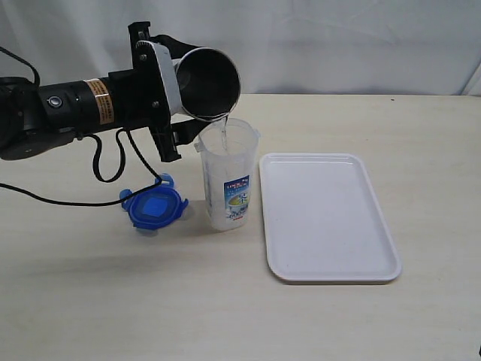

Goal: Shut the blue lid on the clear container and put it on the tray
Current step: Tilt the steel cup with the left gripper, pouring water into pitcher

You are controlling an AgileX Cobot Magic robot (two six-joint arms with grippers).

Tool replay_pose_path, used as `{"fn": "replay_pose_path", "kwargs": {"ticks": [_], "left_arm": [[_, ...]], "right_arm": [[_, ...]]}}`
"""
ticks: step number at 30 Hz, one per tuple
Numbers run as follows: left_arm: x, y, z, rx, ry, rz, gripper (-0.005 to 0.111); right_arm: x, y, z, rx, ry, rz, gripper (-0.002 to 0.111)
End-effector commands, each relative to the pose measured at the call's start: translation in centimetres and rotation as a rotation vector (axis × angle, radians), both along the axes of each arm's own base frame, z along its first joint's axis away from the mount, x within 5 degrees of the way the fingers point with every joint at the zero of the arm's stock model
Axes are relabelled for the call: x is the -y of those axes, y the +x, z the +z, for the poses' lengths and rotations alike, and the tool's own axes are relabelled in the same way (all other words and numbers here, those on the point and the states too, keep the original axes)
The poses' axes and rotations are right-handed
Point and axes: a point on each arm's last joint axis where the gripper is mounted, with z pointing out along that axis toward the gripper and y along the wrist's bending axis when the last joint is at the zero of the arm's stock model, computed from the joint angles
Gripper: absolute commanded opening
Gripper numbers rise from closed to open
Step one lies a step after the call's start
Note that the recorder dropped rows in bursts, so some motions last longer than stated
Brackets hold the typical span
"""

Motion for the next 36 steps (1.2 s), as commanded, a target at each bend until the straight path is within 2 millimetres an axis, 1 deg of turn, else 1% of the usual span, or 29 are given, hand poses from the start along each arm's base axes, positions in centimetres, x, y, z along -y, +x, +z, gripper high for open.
{"fn": "replay_pose_path", "kwargs": {"ticks": [1,15,20,36], "left_arm": [[0.3,0.03,1.71,0.092,-0.058,-0.026,0.0],[0.28,0.05,1.67,0.108,-0.04,-0.027,0.0],[0.28,0.05,1.67,0.144,-0.011,-0.034,0.0],[0.28,0.05,1.67,0.144,-0.011,-0.034,0.0]], "right_arm": [[0.02,0.04,0.02,0.005,0.005,-0.005,0.005],[0.02,0.04,0.02,0.005,0.005,-0.005,0.005],[0.02,0.04,0.02,0.005,0.005,-0.005,0.005],[0.02,0.04,0.02,0.005,0.005,-0.005,0.005]]}}
